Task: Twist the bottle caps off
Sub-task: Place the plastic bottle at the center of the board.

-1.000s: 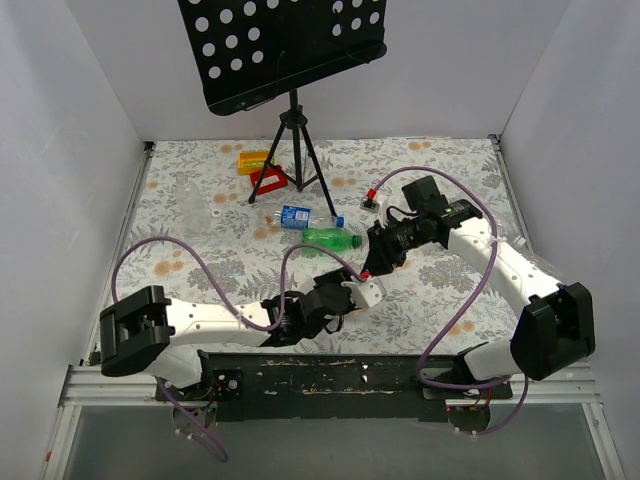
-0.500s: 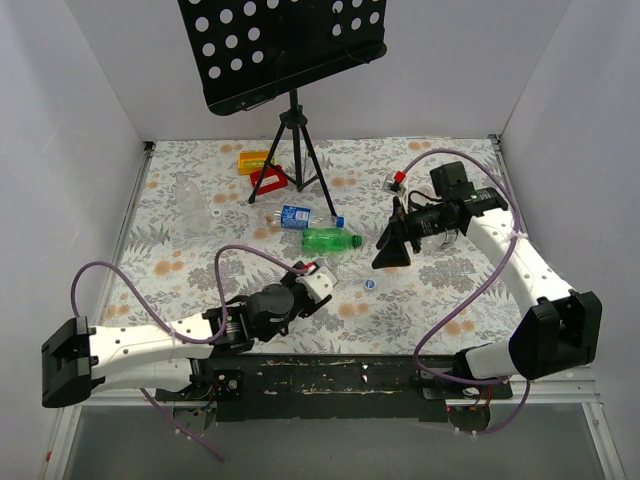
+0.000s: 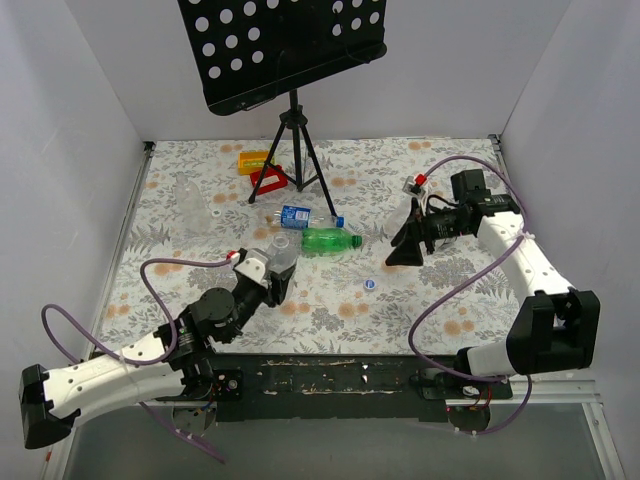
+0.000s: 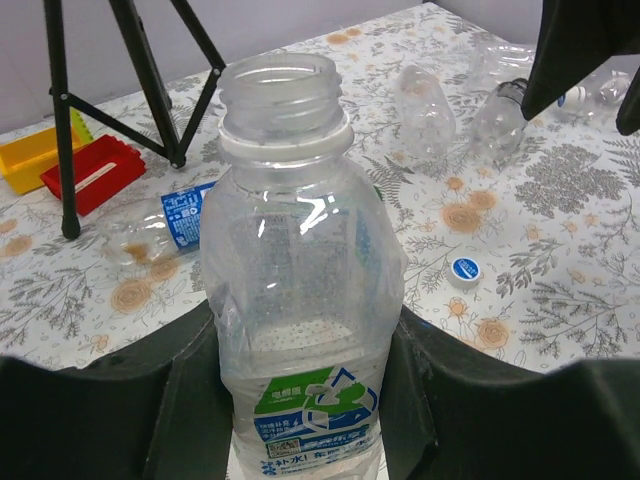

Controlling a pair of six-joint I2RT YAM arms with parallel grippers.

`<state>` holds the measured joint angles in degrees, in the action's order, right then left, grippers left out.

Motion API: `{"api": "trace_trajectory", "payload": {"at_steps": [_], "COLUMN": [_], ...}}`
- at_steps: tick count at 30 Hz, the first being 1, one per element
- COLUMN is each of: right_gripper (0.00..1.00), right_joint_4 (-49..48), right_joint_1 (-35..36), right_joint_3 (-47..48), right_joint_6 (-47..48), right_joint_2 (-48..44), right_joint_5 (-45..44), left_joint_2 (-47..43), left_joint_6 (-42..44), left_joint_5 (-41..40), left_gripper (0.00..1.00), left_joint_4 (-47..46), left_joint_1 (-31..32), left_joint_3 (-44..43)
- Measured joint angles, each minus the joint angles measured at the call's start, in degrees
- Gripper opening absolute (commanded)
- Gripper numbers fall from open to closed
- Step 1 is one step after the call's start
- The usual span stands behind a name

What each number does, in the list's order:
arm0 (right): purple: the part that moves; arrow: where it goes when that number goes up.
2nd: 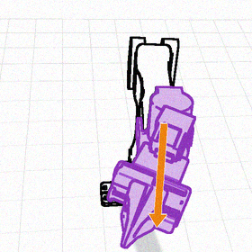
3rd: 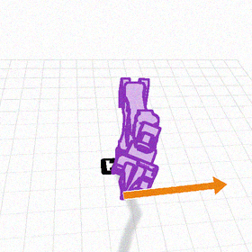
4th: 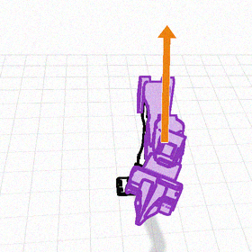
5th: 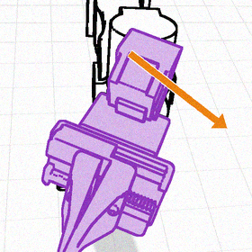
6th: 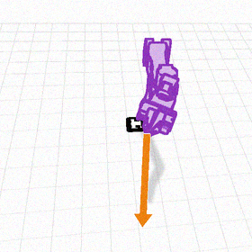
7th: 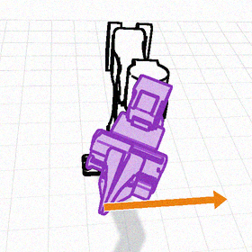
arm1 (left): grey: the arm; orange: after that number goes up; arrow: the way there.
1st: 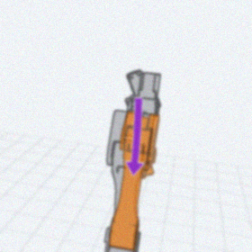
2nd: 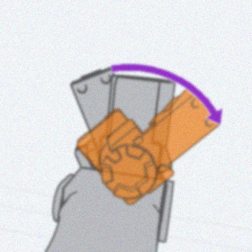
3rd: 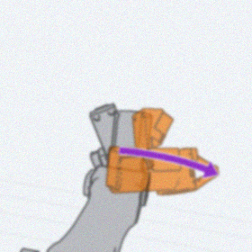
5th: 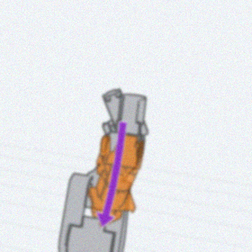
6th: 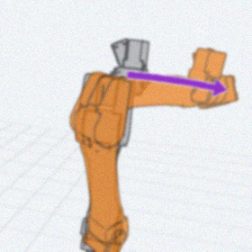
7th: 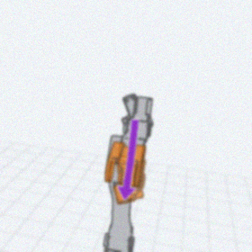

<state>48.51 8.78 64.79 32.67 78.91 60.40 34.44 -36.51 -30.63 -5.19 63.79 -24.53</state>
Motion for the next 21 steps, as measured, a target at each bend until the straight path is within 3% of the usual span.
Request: {"api": "trace_trajectory", "payload": {"at_steps": [11, 21], "right_gripper": [0.92, 0.94], "right_joint_4": [-0.1, 5.2], "right_joint_1": [-2.9, -4.2], "right_joint_3": [-2.8, -3.4], "right_joint_6": [6.7, 16.9], "right_joint_2": [3.6, 9.4], "right_joint_5": [4.5, 9.4], "left_joint_2": [-3.0, -1.2], "left_joint_6": [-3.0, -4.6], "left_joint_5": [-3.3, -0.2], "left_gripper": [0.24, 0.22], "left_joint_4": [-0.4, -1.2], "left_joint_1": [-3.9, -14.8], "left_joint_3": [1.5, 1.5]}}
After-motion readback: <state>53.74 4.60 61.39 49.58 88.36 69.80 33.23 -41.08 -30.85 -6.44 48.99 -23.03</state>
